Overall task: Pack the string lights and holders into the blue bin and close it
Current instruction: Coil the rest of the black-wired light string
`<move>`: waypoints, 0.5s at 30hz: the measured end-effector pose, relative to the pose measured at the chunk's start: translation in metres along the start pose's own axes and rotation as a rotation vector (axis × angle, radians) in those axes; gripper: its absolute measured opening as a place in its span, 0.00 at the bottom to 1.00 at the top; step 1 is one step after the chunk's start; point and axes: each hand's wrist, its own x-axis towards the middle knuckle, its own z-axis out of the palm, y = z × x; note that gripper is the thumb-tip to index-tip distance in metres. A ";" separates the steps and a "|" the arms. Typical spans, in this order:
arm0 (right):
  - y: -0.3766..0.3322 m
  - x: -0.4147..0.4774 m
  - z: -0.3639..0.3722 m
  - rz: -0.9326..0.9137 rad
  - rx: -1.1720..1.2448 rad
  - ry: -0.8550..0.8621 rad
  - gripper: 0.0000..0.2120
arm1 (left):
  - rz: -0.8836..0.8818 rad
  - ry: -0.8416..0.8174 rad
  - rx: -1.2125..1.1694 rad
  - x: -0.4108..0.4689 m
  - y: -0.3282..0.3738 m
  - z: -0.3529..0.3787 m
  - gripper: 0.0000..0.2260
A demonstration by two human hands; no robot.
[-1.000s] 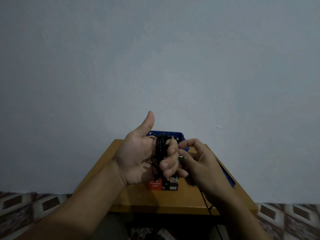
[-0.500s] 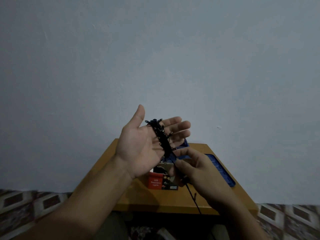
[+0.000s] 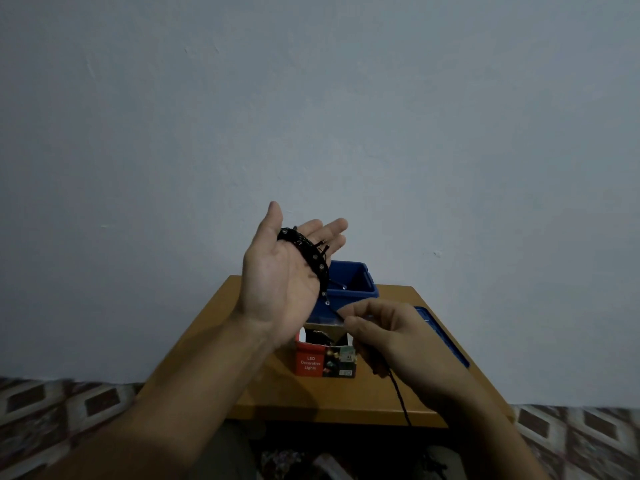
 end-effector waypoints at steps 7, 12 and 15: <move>-0.004 -0.002 0.000 -0.046 0.005 -0.003 0.16 | -0.034 -0.034 0.126 -0.001 -0.005 0.002 0.42; -0.002 -0.001 -0.002 -0.066 0.052 0.040 0.18 | -0.084 -0.079 0.262 -0.002 -0.008 0.002 0.41; -0.002 -0.002 -0.006 -0.067 0.088 0.060 0.17 | -0.103 -0.087 0.311 0.000 -0.011 -0.001 0.40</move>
